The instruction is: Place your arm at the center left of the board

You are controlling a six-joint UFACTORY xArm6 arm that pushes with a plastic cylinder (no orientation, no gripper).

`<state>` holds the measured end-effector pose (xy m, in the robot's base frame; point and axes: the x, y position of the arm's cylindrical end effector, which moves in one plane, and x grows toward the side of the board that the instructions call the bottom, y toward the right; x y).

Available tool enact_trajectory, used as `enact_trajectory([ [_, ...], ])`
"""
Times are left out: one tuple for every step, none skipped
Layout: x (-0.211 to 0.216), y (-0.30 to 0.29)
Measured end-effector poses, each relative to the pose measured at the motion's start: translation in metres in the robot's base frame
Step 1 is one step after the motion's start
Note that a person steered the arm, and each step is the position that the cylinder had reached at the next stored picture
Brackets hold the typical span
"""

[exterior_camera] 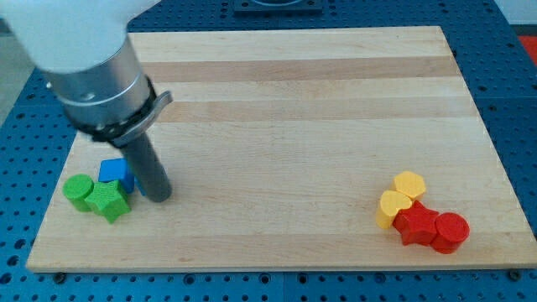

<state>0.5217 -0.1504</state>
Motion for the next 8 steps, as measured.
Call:
enact_trajectory([
  [-0.017, 0.019],
  [-0.001, 0.029],
  [0.006, 0.035],
  [0.004, 0.028],
  [0.005, 0.033],
  [-0.033, 0.042],
  [-0.084, 0.021],
  [-0.095, -0.068],
])
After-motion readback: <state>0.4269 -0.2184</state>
